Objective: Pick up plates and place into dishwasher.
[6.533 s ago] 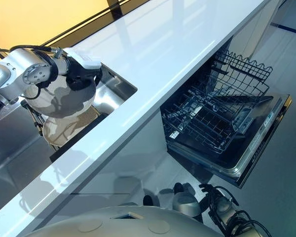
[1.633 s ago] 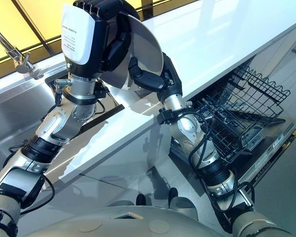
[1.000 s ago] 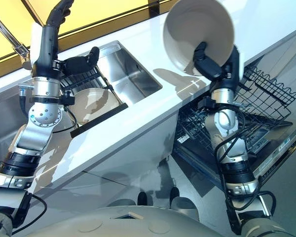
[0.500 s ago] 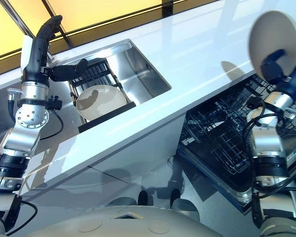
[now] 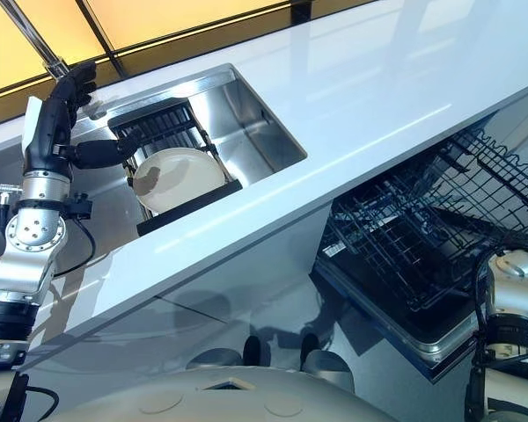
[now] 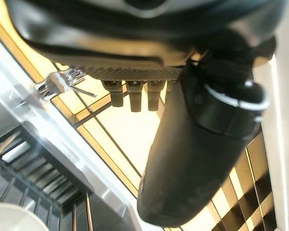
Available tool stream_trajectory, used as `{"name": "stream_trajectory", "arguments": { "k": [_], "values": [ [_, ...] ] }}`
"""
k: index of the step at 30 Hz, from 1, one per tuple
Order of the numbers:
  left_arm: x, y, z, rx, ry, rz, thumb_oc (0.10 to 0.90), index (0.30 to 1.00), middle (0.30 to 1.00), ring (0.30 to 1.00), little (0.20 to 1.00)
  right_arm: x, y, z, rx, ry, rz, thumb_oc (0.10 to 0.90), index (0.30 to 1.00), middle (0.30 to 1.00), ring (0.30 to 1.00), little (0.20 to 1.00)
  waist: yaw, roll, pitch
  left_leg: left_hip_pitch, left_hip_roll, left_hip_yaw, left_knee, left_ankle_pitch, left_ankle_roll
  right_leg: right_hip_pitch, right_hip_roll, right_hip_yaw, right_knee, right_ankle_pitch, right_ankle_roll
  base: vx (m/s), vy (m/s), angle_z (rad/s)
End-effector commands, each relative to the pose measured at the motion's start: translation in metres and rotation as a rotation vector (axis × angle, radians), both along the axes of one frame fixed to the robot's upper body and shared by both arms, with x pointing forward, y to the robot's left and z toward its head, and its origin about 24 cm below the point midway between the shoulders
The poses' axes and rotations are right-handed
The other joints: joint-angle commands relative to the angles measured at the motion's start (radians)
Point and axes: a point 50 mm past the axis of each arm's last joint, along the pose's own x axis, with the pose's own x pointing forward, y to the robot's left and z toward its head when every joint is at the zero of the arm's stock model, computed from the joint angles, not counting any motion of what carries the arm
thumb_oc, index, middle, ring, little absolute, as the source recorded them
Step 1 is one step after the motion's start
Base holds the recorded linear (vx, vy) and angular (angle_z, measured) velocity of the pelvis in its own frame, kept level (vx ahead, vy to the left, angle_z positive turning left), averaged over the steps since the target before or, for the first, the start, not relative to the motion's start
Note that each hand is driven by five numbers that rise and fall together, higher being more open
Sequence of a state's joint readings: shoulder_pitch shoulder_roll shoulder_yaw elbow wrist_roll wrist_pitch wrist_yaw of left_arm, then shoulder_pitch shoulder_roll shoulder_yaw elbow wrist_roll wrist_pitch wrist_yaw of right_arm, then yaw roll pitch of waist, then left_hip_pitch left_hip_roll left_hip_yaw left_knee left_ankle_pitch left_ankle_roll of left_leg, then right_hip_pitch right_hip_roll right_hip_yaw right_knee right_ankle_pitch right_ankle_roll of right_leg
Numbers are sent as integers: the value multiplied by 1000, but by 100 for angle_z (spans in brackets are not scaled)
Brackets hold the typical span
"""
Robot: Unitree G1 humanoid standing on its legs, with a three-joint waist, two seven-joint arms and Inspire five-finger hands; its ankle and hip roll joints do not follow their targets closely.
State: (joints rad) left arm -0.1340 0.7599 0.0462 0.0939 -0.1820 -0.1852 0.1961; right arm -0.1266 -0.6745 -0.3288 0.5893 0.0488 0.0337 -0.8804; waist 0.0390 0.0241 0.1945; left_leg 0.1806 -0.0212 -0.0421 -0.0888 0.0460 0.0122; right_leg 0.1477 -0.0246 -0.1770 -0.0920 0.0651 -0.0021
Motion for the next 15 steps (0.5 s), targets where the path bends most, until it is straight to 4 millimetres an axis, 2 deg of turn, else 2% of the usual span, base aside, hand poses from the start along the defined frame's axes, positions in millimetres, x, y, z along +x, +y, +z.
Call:
{"name": "stream_trajectory", "arguments": {
  "k": [1, 5, 11, 15],
  "values": [
    [-5, 7, 53, -30, -277, -44, 800, 900, 900, 900, 900, 22, -11, 70, -272, -18, 96, 100, 300, 300, 300, 200, 10, 15, -24, -63, 0, 15, 118, -93, -29, -46, 4, -23, 275, -228, 17, 17, -82, 12],
    [-5, 7, 58, -47, -315, -51, 800, 900, 900, 900, 900, 33, -14, 86, -339, 62, 115, 100, 300, 300, 300, 200, 22, 23, 25, -141, 0, -4, 173, -79, -53, -84, 2, -24, 284, -225, 2, -36, -101, 16],
    [-2, 7, 80, -23, -388, -68, 800, 900, 900, 900, 900, 59, -8, 131, -454, 61, 135, 100, 300, 300, 300, 200, 48, 27, 120, -278, 4, -26, 244, -61, -75, -163, 14, -18, 295, -220, -10, -139, -144, 5],
    [1, 5, 87, -10, -408, -75, 800, 900, 900, 900, 900, 69, -6, 141, -448, 84, 147, 100, 300, 300, 300, 200, 54, 32, 150, -330, 8, -33, 263, -50, -78, -211, 18, -18, 318, -222, -13, -116, -82, 1]
  ]
}}
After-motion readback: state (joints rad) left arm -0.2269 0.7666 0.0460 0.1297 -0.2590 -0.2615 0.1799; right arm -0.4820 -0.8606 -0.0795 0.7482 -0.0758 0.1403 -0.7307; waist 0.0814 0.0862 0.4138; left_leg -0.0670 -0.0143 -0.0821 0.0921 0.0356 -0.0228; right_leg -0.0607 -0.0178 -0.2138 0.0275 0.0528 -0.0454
